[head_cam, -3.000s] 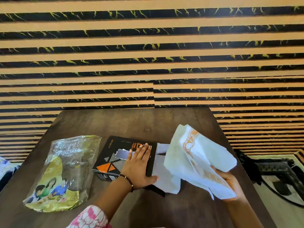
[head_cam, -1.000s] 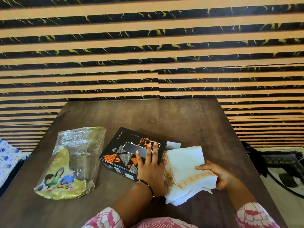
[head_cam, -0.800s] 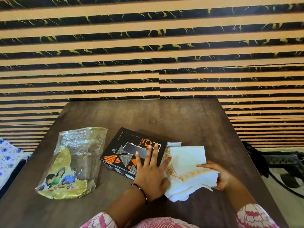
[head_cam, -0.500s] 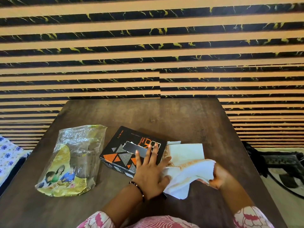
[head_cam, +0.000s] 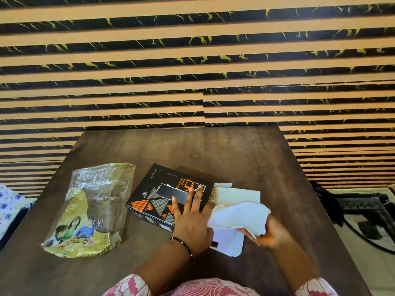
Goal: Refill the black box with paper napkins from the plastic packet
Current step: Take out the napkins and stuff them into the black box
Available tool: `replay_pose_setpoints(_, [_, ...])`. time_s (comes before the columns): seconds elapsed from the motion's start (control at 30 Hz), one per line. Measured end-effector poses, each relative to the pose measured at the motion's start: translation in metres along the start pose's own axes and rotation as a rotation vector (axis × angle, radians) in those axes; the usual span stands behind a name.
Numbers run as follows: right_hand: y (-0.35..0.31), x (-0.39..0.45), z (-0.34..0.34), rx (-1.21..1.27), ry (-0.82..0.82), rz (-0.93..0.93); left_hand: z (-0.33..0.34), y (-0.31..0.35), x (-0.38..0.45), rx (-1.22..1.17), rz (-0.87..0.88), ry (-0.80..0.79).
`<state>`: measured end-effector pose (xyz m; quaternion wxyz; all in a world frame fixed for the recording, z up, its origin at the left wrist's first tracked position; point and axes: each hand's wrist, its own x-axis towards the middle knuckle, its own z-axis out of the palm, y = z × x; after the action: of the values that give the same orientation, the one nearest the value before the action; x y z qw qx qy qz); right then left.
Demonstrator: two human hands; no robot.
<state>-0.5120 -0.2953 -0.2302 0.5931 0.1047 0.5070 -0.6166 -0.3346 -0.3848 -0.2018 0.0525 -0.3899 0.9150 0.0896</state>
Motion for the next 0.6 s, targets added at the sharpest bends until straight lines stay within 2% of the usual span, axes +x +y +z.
replay_pose_setpoints(0.13, [0.006,-0.003,-0.009,0.041,-0.047,0.070,-0.003,-0.005,0.000,-0.023,0.036,-0.047])
replay_pose_setpoints(0.37, [0.013,-0.002,-0.012,0.018,-0.087,-0.034,-0.012,-0.019,-0.001,-0.166,0.161,-0.081])
replay_pose_setpoints(0.6, [0.014,-0.004,-0.008,0.110,-0.178,-0.025,-0.025,-0.014,0.005,-0.057,0.120,-0.148])
